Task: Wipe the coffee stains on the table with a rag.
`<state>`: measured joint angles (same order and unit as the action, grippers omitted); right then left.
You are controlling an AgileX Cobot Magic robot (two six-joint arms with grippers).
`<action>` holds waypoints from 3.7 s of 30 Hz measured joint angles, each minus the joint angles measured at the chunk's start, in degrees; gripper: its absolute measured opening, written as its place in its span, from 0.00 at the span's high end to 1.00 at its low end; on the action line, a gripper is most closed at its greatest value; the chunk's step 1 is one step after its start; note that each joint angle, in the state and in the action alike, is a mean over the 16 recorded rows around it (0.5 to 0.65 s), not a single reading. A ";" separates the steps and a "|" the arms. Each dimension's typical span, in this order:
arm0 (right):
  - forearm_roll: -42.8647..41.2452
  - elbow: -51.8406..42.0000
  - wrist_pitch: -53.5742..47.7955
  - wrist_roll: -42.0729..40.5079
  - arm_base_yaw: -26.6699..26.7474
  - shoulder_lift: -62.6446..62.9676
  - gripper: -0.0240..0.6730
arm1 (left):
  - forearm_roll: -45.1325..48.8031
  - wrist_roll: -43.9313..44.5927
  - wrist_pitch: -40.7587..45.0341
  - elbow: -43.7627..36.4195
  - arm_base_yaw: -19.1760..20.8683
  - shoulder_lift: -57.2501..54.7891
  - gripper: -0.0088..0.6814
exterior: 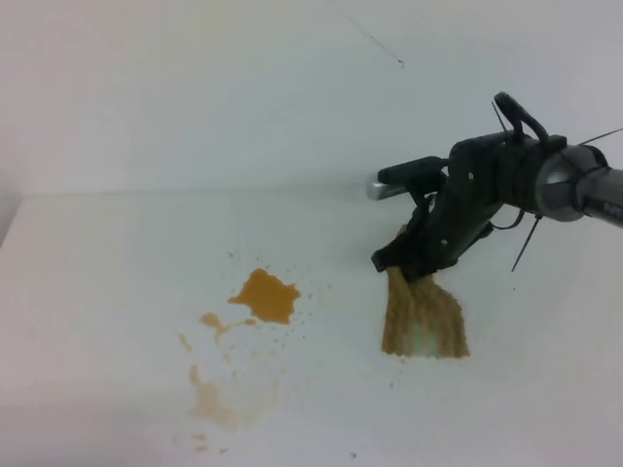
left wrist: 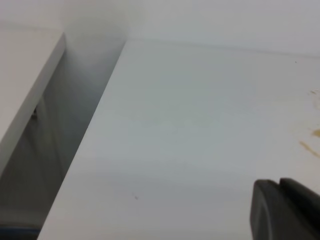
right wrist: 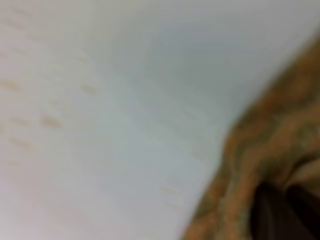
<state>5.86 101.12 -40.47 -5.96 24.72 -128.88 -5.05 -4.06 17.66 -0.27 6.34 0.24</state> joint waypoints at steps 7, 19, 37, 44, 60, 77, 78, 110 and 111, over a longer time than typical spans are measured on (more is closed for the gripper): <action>12.26 9.39 0.73 -8.01 0.39 0.19 0.97 | 0.00 0.00 0.06 0.13 0.00 -0.10 0.99; 24.10 15.34 4.14 -17.00 4.36 -5.46 0.97 | 0.00 0.00 0.18 0.27 0.01 -0.20 0.99; 34.43 18.01 -0.20 -21.59 10.13 -13.67 0.97 | 0.00 0.00 0.18 0.27 0.01 -0.20 0.99; 39.26 23.04 -0.27 -23.23 10.96 -13.74 0.97 | 0.00 0.00 0.18 0.27 0.01 -0.20 0.99; 36.86 27.94 -7.14 -20.04 13.42 -17.63 0.97 | 0.00 0.00 0.06 0.13 0.00 -0.10 0.99; 20.73 27.94 -8.44 -8.99 8.36 -19.30 0.97 | 0.00 0.00 -0.06 0.00 0.00 0.00 0.99; 21.12 27.94 -8.72 -9.27 8.17 -19.30 0.97 | 0.00 0.00 -0.06 0.00 0.00 0.00 0.99; 11.17 27.53 -18.93 -6.19 12.23 -14.44 0.97 | 0.00 0.00 0.18 0.27 -2.72 -0.20 0.99; 10.50 27.29 -18.47 -6.27 11.76 -13.69 0.97 | 0.00 0.00 0.18 0.27 -2.79 -0.20 0.99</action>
<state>16.36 128.41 -58.94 -12.23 36.49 -142.57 -5.05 -4.06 17.84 0.00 3.55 0.04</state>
